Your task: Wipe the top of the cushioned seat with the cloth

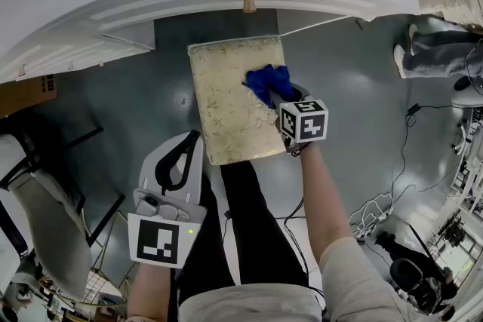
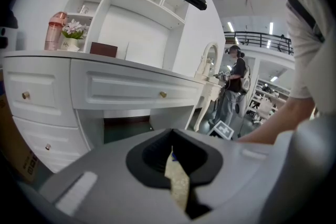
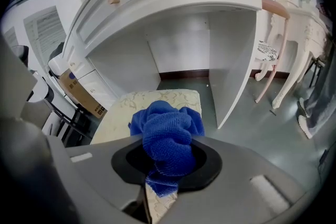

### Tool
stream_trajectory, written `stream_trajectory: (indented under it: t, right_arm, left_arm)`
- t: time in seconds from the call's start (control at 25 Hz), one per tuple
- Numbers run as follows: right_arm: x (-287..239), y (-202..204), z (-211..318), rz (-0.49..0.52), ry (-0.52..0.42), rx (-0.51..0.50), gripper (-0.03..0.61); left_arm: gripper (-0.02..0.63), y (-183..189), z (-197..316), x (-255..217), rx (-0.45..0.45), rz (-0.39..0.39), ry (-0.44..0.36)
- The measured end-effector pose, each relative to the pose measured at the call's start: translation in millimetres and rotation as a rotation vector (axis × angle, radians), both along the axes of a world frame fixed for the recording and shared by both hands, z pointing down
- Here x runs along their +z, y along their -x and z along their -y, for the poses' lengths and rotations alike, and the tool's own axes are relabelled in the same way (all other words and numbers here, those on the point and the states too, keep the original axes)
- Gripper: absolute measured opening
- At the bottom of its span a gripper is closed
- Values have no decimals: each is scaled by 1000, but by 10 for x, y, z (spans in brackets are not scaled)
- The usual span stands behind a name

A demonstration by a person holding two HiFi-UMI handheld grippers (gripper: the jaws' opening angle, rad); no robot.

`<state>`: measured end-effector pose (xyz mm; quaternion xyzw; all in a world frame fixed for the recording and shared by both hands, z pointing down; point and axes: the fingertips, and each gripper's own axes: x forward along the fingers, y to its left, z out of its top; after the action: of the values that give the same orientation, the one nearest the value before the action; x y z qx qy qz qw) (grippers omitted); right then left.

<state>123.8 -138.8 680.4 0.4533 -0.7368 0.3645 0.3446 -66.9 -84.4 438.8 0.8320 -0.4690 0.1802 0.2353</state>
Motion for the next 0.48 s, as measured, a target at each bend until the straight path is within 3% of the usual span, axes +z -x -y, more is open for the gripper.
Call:
stream_trajectory:
  t: [0.48]
  right_arm:
    - [-14, 565, -96, 22, -15, -13, 94]
  left_arm:
    - [2, 255, -132, -14, -23, -1, 2]
